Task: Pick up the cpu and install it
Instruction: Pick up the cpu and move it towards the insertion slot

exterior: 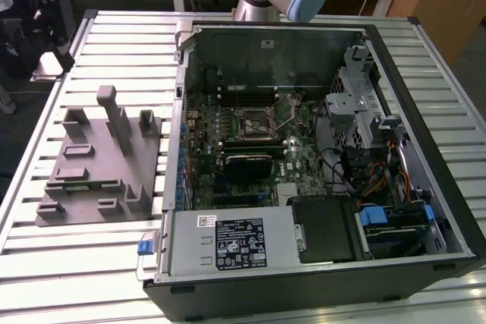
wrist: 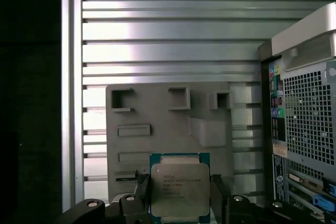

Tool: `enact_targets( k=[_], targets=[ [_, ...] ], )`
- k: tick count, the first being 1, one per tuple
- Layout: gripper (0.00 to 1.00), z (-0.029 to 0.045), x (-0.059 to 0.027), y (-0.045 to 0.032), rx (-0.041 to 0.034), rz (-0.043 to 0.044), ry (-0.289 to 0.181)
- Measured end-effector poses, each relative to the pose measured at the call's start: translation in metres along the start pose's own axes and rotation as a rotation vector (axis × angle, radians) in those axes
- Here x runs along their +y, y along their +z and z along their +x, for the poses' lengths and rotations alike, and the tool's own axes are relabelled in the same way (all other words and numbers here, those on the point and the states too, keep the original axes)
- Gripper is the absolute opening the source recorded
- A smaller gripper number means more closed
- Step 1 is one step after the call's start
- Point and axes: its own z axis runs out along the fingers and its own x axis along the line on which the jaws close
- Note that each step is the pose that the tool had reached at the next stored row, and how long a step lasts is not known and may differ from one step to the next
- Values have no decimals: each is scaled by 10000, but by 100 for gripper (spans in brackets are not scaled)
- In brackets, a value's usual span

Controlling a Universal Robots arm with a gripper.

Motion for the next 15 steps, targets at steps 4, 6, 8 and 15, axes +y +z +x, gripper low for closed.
enact_targets(
  k=[4, 6, 8, 15],
  targets=[
    [54, -144, 6, 7, 1, 1, 0],
    [54, -215, 9, 11, 0, 0, 1],
    [54, -287, 12, 15, 1, 0, 0],
    [54, -514, 21, 27, 0, -1, 1]
  ],
)
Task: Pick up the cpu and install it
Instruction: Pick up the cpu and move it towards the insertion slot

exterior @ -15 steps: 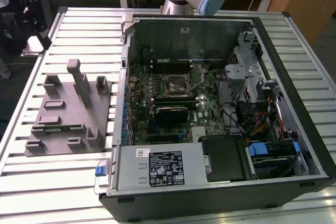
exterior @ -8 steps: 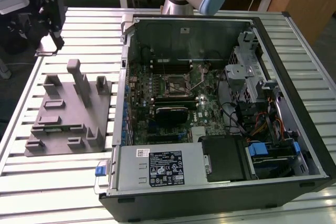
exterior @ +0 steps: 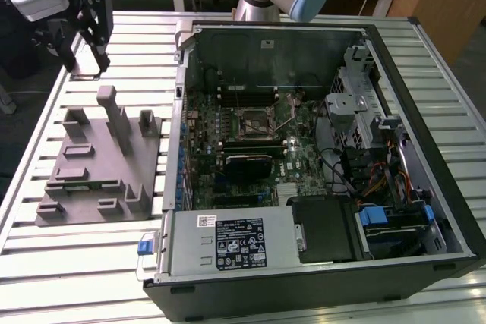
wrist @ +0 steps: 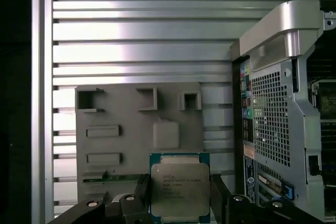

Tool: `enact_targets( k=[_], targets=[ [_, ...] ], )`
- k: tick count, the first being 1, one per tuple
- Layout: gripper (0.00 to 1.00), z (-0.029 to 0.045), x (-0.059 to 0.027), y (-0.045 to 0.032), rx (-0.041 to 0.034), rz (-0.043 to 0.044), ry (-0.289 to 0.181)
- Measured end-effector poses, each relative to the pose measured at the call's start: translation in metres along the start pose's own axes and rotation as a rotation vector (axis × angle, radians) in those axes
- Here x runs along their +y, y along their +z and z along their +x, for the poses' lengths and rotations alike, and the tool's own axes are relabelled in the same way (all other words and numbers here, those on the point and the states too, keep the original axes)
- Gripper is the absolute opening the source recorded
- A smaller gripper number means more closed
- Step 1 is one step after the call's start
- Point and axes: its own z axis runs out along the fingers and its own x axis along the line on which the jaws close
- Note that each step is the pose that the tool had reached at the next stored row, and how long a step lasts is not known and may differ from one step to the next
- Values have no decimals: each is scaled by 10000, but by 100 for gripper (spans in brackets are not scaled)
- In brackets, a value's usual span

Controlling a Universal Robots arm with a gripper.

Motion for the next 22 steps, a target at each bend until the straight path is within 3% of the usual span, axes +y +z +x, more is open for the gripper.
enact_targets(
  k=[8, 22],
  targets=[
    [54, -297, 12, 15, 3, 1, 1],
    [54, -924, 38, 48, 12, 1, 0]
  ],
)
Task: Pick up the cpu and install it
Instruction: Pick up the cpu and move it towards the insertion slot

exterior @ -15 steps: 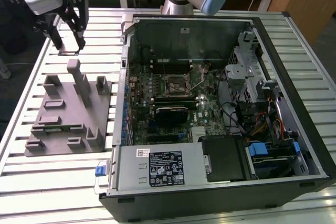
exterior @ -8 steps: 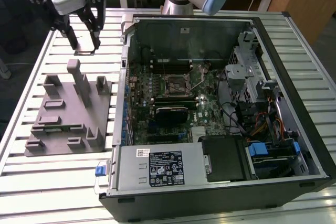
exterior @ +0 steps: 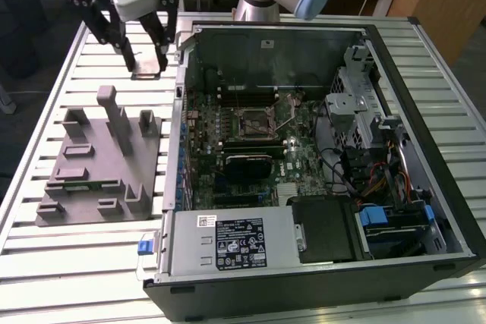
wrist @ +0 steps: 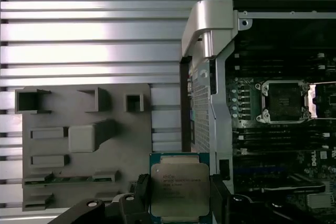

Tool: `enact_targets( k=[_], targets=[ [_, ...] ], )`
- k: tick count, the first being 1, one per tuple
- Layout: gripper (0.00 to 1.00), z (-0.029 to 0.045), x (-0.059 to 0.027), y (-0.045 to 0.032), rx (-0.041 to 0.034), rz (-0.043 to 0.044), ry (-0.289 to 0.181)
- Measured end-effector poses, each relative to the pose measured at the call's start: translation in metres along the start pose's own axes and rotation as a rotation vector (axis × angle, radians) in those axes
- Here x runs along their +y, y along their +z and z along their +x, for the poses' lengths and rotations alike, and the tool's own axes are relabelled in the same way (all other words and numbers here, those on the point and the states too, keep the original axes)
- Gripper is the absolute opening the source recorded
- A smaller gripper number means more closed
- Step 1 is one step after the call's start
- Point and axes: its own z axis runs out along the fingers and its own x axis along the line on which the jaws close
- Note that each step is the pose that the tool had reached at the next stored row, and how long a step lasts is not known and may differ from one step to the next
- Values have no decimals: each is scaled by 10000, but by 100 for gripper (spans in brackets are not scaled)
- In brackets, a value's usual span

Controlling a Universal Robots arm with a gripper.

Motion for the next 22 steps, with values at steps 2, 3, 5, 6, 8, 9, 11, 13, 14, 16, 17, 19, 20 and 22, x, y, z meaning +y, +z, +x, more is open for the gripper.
enact_targets(
  k=[2, 3, 5, 6, 8, 9, 11, 13, 14, 16, 17, 19, 20, 22],
  targets=[
    [54, -89, 3, 4, 2, 1, 1],
    [54, -137, 5, 7, 2, -1, -1],
    [54, -227, 9, 12, 4, 0, 1],
    [54, -272, 11, 14, 6, 0, 1],
    [54, -361, 14, 18, 7, 1, 0],
    [54, -406, 16, 21, 8, 0, 1],
    [54, -500, 20, 26, 10, 0, 1],
    [54, -590, 24, 30, 12, 1, 0],
    [54, -635, 26, 32, 13, 1, 2],
    [54, -728, 29, 38, 15, 1, -1],
    [54, -772, 31, 41, 15, 0, 1],
    [54, -862, 35, 46, 17, 1, 1],
    [54, -907, 37, 49, 19, 1, 0],
    [54, -997, 40, 56, 22, 1, 3]
  ],
)
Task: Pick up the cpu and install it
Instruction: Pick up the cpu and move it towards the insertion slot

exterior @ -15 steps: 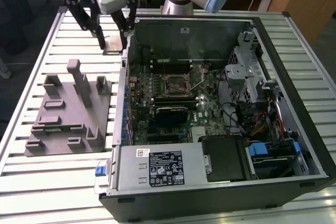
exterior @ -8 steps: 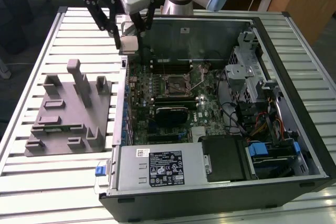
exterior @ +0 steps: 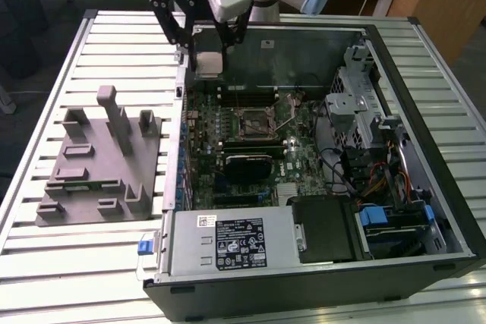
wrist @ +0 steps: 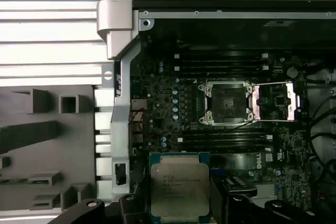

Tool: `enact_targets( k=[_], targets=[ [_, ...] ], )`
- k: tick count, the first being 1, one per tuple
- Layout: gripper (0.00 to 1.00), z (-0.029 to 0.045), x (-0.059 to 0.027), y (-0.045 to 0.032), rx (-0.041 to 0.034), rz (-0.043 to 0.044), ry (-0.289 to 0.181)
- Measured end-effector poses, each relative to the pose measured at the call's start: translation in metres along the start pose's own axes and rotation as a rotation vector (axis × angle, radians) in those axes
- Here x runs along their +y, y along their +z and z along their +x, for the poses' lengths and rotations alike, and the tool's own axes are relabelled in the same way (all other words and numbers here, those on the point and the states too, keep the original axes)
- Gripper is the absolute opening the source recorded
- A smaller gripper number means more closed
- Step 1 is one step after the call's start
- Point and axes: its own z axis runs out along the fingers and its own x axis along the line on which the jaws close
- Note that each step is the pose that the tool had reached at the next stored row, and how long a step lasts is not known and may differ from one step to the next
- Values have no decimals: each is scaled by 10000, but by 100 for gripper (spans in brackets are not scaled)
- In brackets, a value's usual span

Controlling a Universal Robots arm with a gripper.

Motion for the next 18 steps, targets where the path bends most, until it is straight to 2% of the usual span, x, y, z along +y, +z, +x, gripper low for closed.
enact_targets(
  k=[4, 7, 18],
  targets=[
    [54, -178, 7, 22, 21, 1, 0],
    [54, -270, 8, 63, 53, 3, 2],
    [54, -481, 7, 274, 167, 8, 7]
  ],
)
